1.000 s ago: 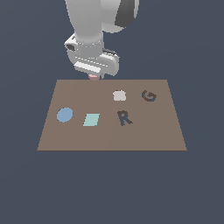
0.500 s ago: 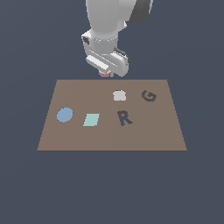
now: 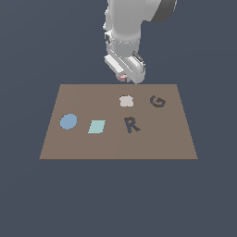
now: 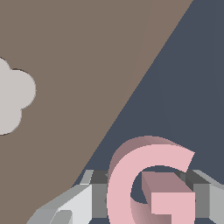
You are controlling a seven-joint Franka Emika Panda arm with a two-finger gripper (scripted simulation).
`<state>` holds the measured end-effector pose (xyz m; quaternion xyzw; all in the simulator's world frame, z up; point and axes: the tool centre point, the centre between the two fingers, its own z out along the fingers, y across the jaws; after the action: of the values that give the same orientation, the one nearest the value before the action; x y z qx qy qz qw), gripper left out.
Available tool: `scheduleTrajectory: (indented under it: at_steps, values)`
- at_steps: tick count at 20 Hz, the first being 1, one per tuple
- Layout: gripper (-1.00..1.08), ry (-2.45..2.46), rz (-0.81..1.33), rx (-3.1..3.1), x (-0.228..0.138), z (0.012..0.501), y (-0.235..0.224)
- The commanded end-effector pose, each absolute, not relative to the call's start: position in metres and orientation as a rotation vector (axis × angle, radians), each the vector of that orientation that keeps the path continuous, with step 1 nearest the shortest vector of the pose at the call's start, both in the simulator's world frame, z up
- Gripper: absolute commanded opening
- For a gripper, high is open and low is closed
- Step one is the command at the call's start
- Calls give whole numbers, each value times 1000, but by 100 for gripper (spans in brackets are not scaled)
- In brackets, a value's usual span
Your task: Insert a designated object into the corresponding slot on a board.
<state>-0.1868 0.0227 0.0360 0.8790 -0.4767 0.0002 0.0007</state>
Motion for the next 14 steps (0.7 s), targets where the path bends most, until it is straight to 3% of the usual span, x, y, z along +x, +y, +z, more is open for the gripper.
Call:
scheduleTrajectory:
  at_steps: [1, 14]
  values:
    - [-100, -1601, 1, 2702, -185, 36, 35]
    - [-100, -2099, 1, 2337, -159, 38, 93]
